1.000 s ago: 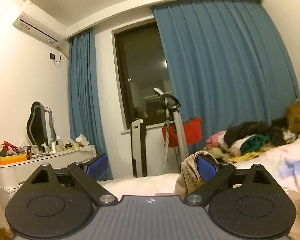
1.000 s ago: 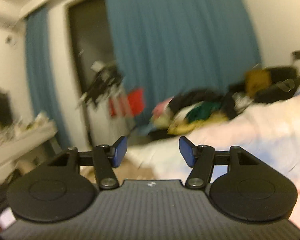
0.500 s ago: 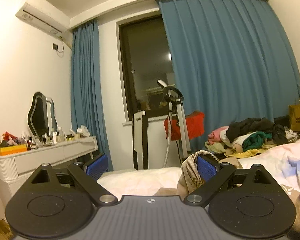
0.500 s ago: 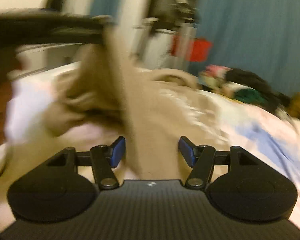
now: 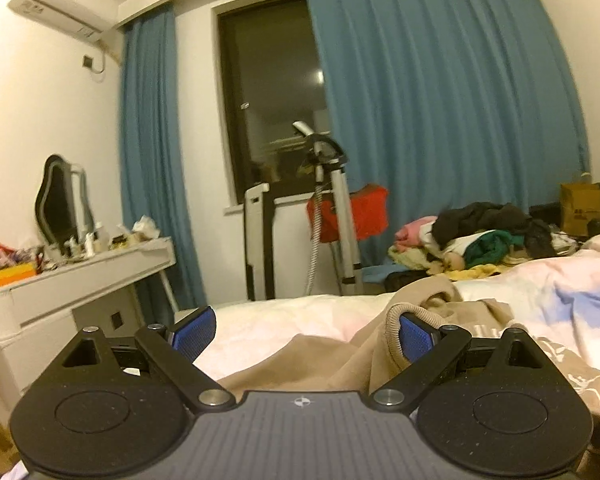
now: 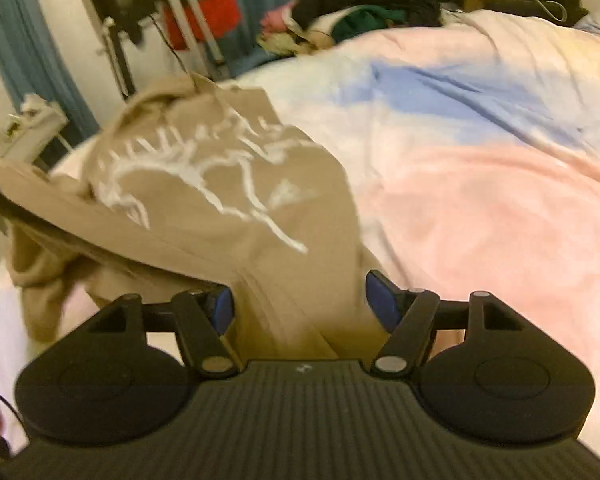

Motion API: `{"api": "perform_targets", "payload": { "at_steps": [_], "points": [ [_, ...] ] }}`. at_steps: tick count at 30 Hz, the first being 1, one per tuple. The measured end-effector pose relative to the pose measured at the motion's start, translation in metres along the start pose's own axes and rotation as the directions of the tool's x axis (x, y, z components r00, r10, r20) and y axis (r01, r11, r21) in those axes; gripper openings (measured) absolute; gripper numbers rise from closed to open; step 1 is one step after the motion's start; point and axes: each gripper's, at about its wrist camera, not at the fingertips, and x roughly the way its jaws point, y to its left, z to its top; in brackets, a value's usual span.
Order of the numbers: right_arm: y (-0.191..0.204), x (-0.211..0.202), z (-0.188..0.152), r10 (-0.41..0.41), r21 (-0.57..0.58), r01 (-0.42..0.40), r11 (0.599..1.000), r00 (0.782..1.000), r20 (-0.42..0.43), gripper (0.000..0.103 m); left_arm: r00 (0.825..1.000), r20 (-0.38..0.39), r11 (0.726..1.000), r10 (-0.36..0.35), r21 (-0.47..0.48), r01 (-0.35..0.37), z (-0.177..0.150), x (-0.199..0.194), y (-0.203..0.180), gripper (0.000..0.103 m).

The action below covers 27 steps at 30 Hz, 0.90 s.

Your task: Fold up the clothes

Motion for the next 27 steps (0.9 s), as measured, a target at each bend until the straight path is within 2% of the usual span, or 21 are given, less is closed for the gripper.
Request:
{"api": "perform_targets", "payload": {
  "at_steps": [2, 4, 5, 7, 8, 9, 10, 12, 13, 15, 16, 18, 21, 23, 24, 27],
  "points": [
    [0.001, -0.008, 0.002, -0.048, -0.016, 0.049, 0.999, 0.997, 0.062, 0.080, 1.000, 0.012, 1.000, 0.016, -0.018, -0.016, 0.001, -0.004, 0.002, 0.096],
    [-0.002, -0.031, 0.008, -0.085, 0.000, 0.087, 0.996, 0.975, 0.206, 0.080, 0.999, 0.018, 0.999, 0.029, -0.036, -0.028, 0.003, -0.007, 0.005, 0.096],
    [-0.002, -0.043, 0.009, -0.109, 0.005, 0.112, 0.994, 0.950, 0.292, 0.080, 0.999, 0.019, 0.998, 0.033, -0.046, -0.032, 0.004, -0.008, 0.007, 0.096],
    [-0.002, -0.068, 0.013, -0.158, 0.016, 0.169, 0.985, 0.875, 0.457, 0.081, 0.999, 0.020, 0.997, 0.041, -0.065, -0.040, 0.006, -0.011, 0.011, 0.096],
    [-0.001, -0.075, 0.013, -0.166, 0.011, 0.187, 0.982, 0.845, 0.509, 0.085, 0.999, 0.020, 0.996, 0.045, -0.075, -0.044, 0.006, -0.012, 0.012, 0.096],
    [0.000, -0.076, 0.014, -0.166, 0.003, 0.193, 0.981, 0.834, 0.527, 0.088, 0.999, 0.021, 0.995, 0.050, -0.085, -0.048, 0.007, -0.013, 0.014, 0.096],
    [0.001, -0.071, 0.015, -0.159, -0.012, 0.190, 0.982, 0.851, 0.501, 0.089, 0.998, 0.021, 0.994, 0.054, -0.094, -0.052, 0.008, -0.014, 0.016, 0.096],
    [-0.004, -0.049, 0.013, -0.141, -0.025, 0.160, 0.987, 0.925, 0.354, 0.088, 0.998, 0.022, 0.992, 0.062, -0.113, -0.059, 0.010, -0.017, 0.020, 0.096],
    [-0.008, -0.032, 0.011, -0.119, -0.021, 0.128, 0.991, 0.962, 0.247, 0.088, 0.998, 0.022, 0.990, 0.067, -0.123, -0.063, 0.011, -0.018, 0.021, 0.096],
    [-0.020, -0.004, 0.002, -0.089, 0.038, 0.086, 0.996, 0.991, 0.096, 0.088, 0.997, 0.022, 0.987, 0.075, -0.142, -0.071, 0.012, -0.021, 0.025, 0.096],
    [-0.023, 0.002, 0.000, -0.095, 0.063, 0.090, 0.994, 0.992, 0.081, 0.088, 0.997, 0.022, 0.986, 0.079, -0.152, -0.075, 0.013, -0.022, 0.027, 0.096],
    [-0.021, -0.005, 0.004, -0.139, 0.070, 0.130, 0.989, 0.979, 0.149, 0.088, 0.996, 0.012, 0.986, 0.086, -0.144, -0.083, 0.013, -0.023, 0.027, 0.096],
    [-0.017, -0.032, 0.014, -0.164, 0.089, 0.144, 0.986, 0.938, 0.307, 0.088, 0.998, -0.047, 0.993, 0.048, -0.105, -0.053, 0.009, -0.018, 0.027, 0.096],
    [-0.018, -0.042, 0.019, -0.162, 0.097, 0.136, 0.986, 0.913, 0.375, 0.088, 0.994, -0.106, 0.996, 0.012, -0.082, -0.021, 0.003, -0.013, 0.026, 0.096],
    [-0.020, -0.047, 0.021, -0.163, 0.100, 0.134, 0.986, 0.904, 0.395, 0.088, 0.991, -0.134, 0.998, 0.001, -0.067, -0.010, 0.000, -0.010, 0.024, 0.096],
    [-0.025, -0.051, 0.023, -0.167, 0.099, 0.138, 0.985, 0.897, 0.410, 0.088, 0.975, -0.207, 0.996, -0.083, -0.054, 0.073, -0.010, 0.001, 0.021, 0.097]
  ]
}}
